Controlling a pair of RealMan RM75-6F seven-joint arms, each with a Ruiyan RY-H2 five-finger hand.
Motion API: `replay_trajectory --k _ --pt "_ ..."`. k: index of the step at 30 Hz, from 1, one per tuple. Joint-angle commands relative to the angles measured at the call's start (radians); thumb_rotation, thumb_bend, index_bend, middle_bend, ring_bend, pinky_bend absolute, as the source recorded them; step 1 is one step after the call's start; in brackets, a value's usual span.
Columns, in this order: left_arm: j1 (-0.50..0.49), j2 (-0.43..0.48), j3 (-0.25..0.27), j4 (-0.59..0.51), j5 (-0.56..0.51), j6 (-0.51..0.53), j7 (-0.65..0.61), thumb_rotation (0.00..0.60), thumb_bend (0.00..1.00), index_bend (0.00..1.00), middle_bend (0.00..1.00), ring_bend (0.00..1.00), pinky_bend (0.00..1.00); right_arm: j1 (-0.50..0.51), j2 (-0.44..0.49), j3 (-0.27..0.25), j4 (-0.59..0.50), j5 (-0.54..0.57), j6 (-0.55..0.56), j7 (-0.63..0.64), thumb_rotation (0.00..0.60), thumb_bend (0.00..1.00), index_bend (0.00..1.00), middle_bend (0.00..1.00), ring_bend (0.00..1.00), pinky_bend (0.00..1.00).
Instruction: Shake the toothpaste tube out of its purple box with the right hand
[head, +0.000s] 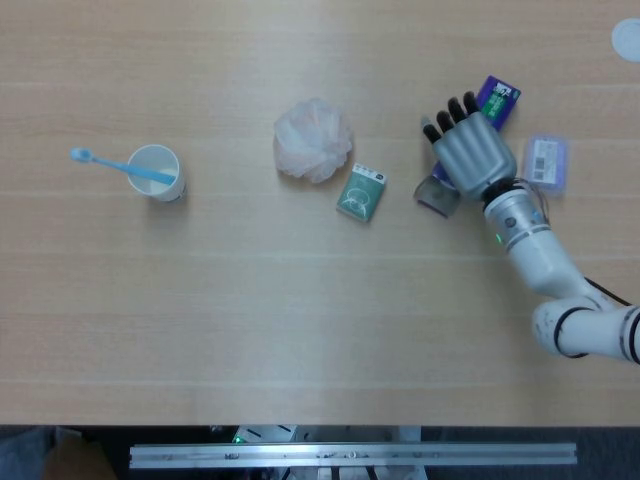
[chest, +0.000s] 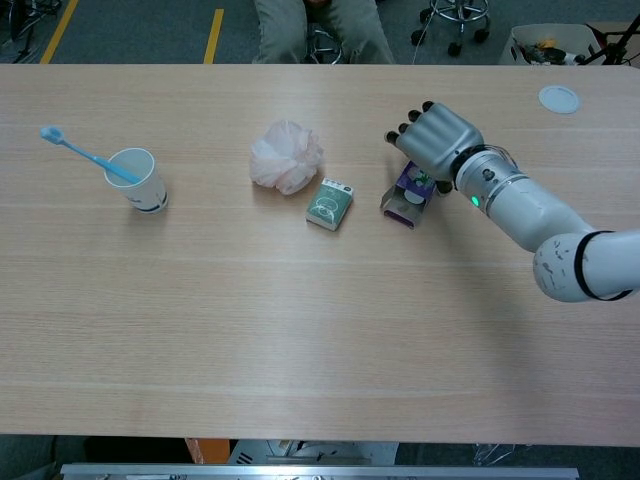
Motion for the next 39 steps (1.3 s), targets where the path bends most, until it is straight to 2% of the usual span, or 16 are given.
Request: replay_trajectory --k 1,13,28,39 --pt "0.0 0.001 -0.001 0.006 -0.005 -0.006 -0.009 0.6 0.26 0.15 0.15 0.16 0.19 0.015 -0.035 0.001 0.036 0.004 0.004 -0.014 0.6 0.04 0.15 0.24 0.14 0.17" --pt "-0.001 0.0 -0.006 0.03 -0.012 -0.015 -0.035 0.6 0.26 0.15 0.15 0.16 0.19 0.052 -0.143 0.052 0.129 0.005 0.031 0.009 0.6 0.04 0.15 0.24 0.14 0.17" --pt "0.003 -0.005 -0.005 0.039 -0.015 -0.018 -0.038 0.6 0.26 0.15 0.15 0.16 0.19 0.032 -0.022 0.071 0.151 0.13 -0.053 0.024 0.6 0.05 0.15 0.24 0.14 0.17" --pt "0.008 -0.003 -0.005 0.031 -0.021 -0.017 -0.028 0.6 0.26 0.15 0.15 0.16 0.19 0.047 -0.051 0.064 0.274 0.179 -0.123 0.049 0.6 0.07 0.16 0.24 0.14 0.17"
